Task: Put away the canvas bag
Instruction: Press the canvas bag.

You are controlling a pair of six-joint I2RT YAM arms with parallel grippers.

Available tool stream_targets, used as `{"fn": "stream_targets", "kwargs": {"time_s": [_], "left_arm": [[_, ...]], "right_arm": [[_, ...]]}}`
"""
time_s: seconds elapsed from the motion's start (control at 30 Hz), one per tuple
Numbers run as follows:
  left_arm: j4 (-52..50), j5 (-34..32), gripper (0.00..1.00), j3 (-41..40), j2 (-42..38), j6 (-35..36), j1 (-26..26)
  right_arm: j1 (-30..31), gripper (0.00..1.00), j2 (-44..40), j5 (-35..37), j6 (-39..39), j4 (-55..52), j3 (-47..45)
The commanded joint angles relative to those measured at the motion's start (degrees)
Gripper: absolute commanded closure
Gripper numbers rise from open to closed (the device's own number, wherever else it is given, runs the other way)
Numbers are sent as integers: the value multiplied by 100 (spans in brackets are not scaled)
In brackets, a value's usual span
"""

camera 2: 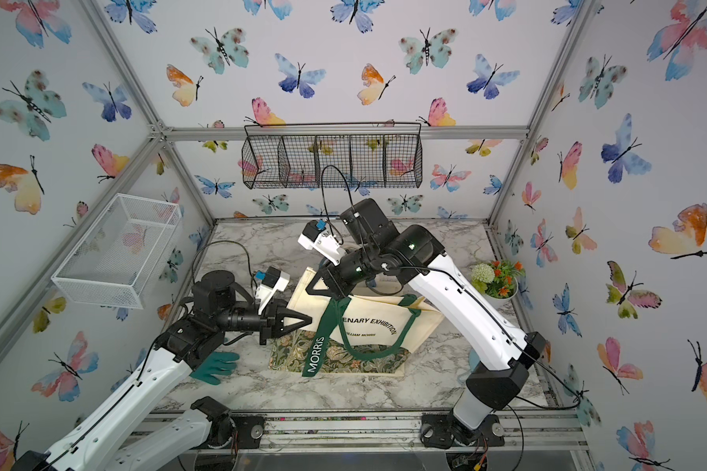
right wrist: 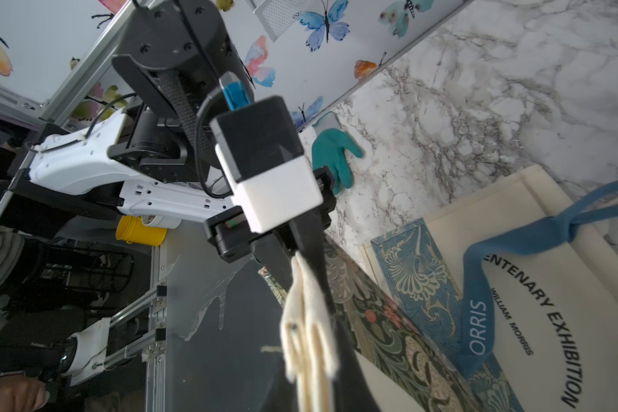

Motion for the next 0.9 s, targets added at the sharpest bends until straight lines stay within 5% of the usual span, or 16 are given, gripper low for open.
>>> {"fn": "stream_targets", "kwargs": {"time_s": [0.0, 0.03, 0.1, 0.2, 0.23, 0.33, 0.4, 0.43, 0.5, 0.53, 0.6, 0.63, 0.7, 0.73, 0.8, 0.87], "left_arm": [[99, 314, 78, -234, -55, -210, -62], [232, 392, 45, -294, -69, -315, -74], [549, 385, 35, -463, -144, -497, -116], [858, 429, 96, -663, -167, -586, -137], [885, 452, 99, -698, -137, -605, -142], [983, 432, 48, -758, -38, -699, -191], [1001, 489, 92, -774, -18, -631, -232], [975, 471, 96, -780, -12, -596, -251], [930, 365, 56, -779, -11, -618, -247], [913, 295, 52, -790, -11, -629, -253], [913, 366, 93, -807, -3, -580, -250], [902, 369, 94, -800, 12, -577, -249], [866, 260, 47, -804, 17, -618, -256], [851, 191, 49, -816, 3, -637, -255], [921, 362, 100, -857, -4, -582, -260], [923, 280, 90, -828, 19, -637, -255]], "right_arm": [[-266, 98, -140, 542, 221, 724, 579], [-352, 98, -149, 569, 253, 732, 653], [-530, 98, -171, 589, 315, 754, 785], [-825, 98, -223, 607, 415, 802, 962], [-931, 98, -249, 599, 452, 829, 1004], [-1157, 98, -289, 572, 505, 890, 1119], [-1255, 98, -290, 547, 543, 949, 1157], [-1294, 98, -285, 537, 548, 959, 1188], [-1353, 98, -255, 537, 551, 955, 1285], [-1388, 98, -230, 537, 548, 949, 1345], [-1436, 98, -198, 500, 557, 961, 1426], [-1447, 98, -177, 461, 565, 968, 1449], [-1464, 98, -149, 444, 574, 966, 1468], [-1467, 98, -141, 448, 578, 962, 1474], [-1473, 98, -123, 412, 565, 945, 1495], [-1476, 98, -148, 369, 533, 930, 1441]]}}
